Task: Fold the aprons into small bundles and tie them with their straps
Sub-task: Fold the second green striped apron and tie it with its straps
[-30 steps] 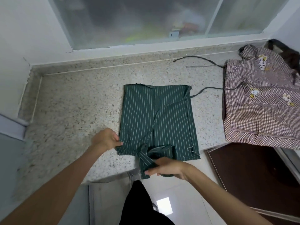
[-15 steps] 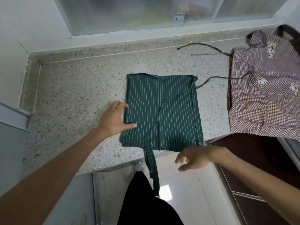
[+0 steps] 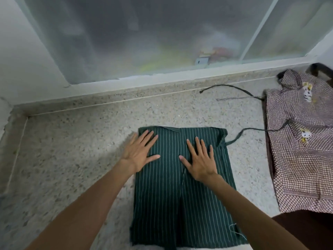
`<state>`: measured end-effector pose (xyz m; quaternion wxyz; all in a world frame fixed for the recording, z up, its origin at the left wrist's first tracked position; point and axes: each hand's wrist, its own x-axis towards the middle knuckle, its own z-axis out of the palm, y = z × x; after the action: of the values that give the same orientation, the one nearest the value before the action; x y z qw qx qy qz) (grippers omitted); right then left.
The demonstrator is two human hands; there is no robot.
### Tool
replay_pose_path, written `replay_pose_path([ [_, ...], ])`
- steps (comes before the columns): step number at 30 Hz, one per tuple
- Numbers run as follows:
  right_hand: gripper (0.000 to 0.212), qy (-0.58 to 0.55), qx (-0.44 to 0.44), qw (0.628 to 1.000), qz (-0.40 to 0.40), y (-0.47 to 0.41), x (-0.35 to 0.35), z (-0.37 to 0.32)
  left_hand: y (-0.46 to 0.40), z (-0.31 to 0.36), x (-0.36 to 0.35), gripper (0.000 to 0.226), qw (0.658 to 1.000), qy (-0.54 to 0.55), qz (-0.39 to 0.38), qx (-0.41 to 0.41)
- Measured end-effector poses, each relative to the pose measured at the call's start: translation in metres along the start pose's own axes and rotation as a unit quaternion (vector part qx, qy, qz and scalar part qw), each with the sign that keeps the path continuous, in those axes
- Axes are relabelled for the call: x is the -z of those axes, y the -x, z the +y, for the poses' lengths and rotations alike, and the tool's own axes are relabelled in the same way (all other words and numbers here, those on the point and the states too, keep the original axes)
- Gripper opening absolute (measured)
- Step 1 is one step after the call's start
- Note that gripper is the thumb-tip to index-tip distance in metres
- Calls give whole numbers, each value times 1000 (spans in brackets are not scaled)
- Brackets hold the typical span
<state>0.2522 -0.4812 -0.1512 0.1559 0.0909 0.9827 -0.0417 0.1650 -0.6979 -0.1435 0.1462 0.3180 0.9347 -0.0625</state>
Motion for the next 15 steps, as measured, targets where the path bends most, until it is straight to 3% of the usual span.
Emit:
replay_pose_path([
  [6,90,29,47,998,8,-67,12,5,-49,-31,-2,99,999,18,1,27],
  [8,93,26,59,998,20,-86,22,0,-61,-39,13,101,999,9,37,32],
  [10,89,18,92,995,43,-98,30,-9,-69,-41,32,85,991,-1,129,27],
  [12,77,0,140,988,71,-111,35,-23,-84,-43,35,67,985,9,168,21],
  [15,68,4,165,983,83,-129,36,-26,-94,-50,15,67,994,42,105,6],
])
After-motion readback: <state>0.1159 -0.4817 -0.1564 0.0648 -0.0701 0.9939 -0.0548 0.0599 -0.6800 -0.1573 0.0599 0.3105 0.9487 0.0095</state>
